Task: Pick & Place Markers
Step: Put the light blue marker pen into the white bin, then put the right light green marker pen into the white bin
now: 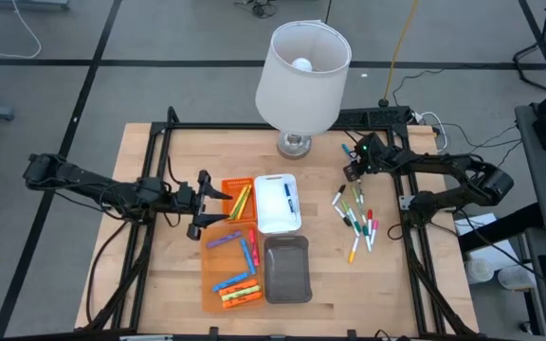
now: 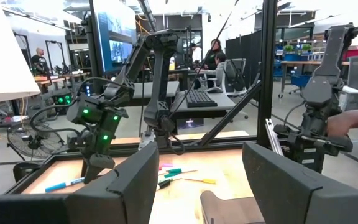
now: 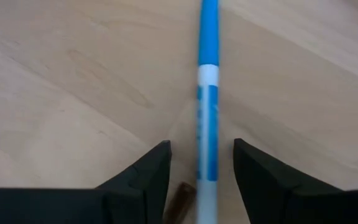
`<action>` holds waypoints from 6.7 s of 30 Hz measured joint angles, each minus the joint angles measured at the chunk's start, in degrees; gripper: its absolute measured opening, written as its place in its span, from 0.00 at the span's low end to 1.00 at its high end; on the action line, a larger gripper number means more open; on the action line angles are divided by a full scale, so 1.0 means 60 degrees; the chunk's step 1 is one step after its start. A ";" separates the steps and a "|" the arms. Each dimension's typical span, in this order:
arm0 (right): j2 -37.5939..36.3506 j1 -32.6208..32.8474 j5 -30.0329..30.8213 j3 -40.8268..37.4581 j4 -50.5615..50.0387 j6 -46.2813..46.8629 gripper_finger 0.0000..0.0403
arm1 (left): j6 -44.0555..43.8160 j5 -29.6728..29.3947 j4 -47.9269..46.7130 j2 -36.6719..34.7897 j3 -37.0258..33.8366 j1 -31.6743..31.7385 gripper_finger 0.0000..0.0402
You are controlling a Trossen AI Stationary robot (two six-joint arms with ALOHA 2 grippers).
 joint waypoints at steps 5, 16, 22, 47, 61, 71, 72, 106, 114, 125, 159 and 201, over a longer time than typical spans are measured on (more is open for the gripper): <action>0.0155 0.0252 0.0295 -0.0038 0.0081 -0.0159 0.39 | 0.0000 0.0000 0.0000 0.0000 0.0000 0.0000 0.59; 0.0520 0.0300 0.0666 -0.0720 0.1814 -0.0256 0.22 | 0.0000 0.0000 -0.0003 0.0003 0.0000 0.0000 0.59; 0.0528 0.0300 0.0732 -0.0747 0.1884 -0.0239 0.04 | 0.0000 0.0000 0.0000 0.0004 0.0000 0.0000 0.59; -0.2999 0.4456 -0.2062 -0.1181 0.4558 0.0903 0.04 | -0.0987 0.0004 0.0108 0.0659 0.0000 0.0000 0.59; -0.1688 1.1661 0.3473 -0.1489 1.0754 -0.2177 0.04 | -0.0324 0.0000 0.3111 0.3975 0.0506 -0.0067 0.59; 0.0474 1.2361 0.3803 -0.0036 1.0749 -0.3954 0.04 | 0.1208 0.0019 0.3071 0.7296 0.3666 -0.0597 0.59; 0.0602 1.2365 0.3947 0.0070 1.0742 -0.4035 0.04 | 0.1188 0.0022 0.3068 0.7519 0.4007 -0.0597 0.59; 0.0779 1.2376 0.4246 0.0189 1.0761 -0.3902 0.08 | 0.1457 0.0400 0.2777 0.9384 0.6382 -0.0357 0.09; 0.0654 1.2495 0.4938 0.0189 1.0163 -0.3921 0.30 | 0.1871 -0.1440 0.0144 0.8066 0.6364 -0.0626 0.09; -0.0331 1.2961 0.5947 0.0182 0.9199 -0.3704 0.37 | 0.0689 -0.3678 -0.0989 0.6618 0.4574 0.0127 0.09; -0.0416 1.2915 0.5945 0.0182 0.8862 -0.3672 0.35 | -0.2983 0.0262 -0.0836 0.6623 0.3300 0.1774 0.22; -0.0737 1.0273 0.3674 0.1465 -0.7235 0.8708 0.32 | -0.2743 0.0253 -0.0433 0.6623 0.3300 0.1774 0.22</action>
